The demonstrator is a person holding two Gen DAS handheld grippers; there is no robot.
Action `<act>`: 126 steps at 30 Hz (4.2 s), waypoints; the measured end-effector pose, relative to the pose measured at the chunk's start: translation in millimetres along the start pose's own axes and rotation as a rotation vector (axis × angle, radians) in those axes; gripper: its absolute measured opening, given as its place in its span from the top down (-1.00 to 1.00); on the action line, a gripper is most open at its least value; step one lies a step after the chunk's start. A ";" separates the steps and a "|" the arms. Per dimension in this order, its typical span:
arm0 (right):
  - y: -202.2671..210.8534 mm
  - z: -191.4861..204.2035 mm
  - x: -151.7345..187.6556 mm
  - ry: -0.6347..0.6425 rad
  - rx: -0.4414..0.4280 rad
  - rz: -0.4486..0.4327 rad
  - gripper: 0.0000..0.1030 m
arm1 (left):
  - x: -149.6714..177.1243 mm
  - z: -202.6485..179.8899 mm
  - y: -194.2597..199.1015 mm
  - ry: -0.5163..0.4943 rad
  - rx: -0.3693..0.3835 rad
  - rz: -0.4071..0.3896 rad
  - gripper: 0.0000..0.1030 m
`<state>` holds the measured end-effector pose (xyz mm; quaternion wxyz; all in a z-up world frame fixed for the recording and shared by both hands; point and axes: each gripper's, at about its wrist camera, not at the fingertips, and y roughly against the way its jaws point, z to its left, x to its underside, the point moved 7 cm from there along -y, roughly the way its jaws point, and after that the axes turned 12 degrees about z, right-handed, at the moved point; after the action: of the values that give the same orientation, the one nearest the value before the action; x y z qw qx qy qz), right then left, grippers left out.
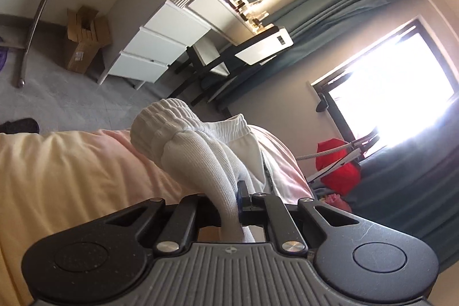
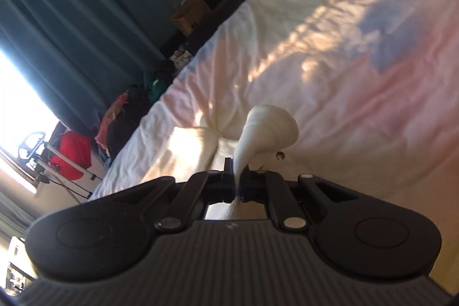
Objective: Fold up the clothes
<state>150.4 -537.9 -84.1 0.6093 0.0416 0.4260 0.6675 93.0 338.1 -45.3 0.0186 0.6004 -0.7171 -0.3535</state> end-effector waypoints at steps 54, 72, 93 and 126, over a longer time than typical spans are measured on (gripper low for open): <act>-172.1 46.4 63.5 -0.170 -0.261 0.277 -0.60 | -1.0 -29.9 -218.8 -0.045 -0.103 0.240 -0.40; -171.1 59.9 31.3 -0.177 -0.344 0.096 0.72 | -44.2 -75.1 -194.7 0.021 -0.186 0.104 0.82; -83.9 -16.6 71.8 -0.368 -0.297 0.319 0.65 | 9.1 30.6 -42.4 -0.169 -0.245 0.264 0.30; -98.2 0.4 51.6 -0.009 -0.092 0.169 0.56 | 309.7 -130.0 -129.2 -1.041 -0.274 0.314 -0.73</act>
<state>213.9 -504.2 -168.5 0.5541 0.0523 0.3873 0.7350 175.0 0.6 -139.5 -0.2077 0.2249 -0.6599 -0.6862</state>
